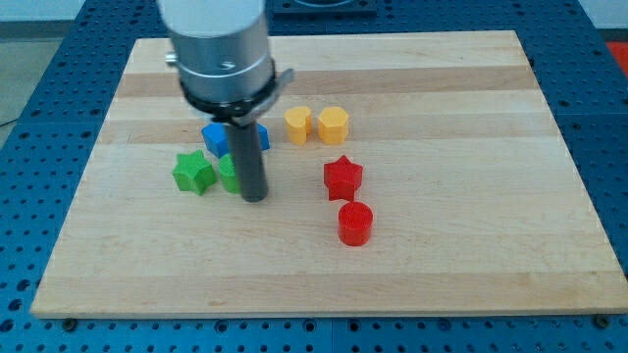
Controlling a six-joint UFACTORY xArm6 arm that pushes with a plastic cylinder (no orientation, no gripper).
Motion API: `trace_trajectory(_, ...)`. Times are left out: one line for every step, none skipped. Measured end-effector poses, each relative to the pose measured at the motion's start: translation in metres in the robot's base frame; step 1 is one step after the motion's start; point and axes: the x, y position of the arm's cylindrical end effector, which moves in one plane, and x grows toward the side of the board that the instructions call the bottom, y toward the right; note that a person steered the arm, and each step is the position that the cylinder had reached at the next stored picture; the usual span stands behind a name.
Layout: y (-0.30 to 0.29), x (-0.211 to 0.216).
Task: Place the green circle to the bottom left of the blue cube
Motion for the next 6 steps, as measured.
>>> trace_trajectory(-0.030,0.000)
trace_trajectory(-0.047,0.000)
trace_trajectory(-0.016,0.000)
trace_trajectory(0.044,-0.008)
trace_trajectory(0.057,-0.036)
trace_trajectory(0.034,-0.043)
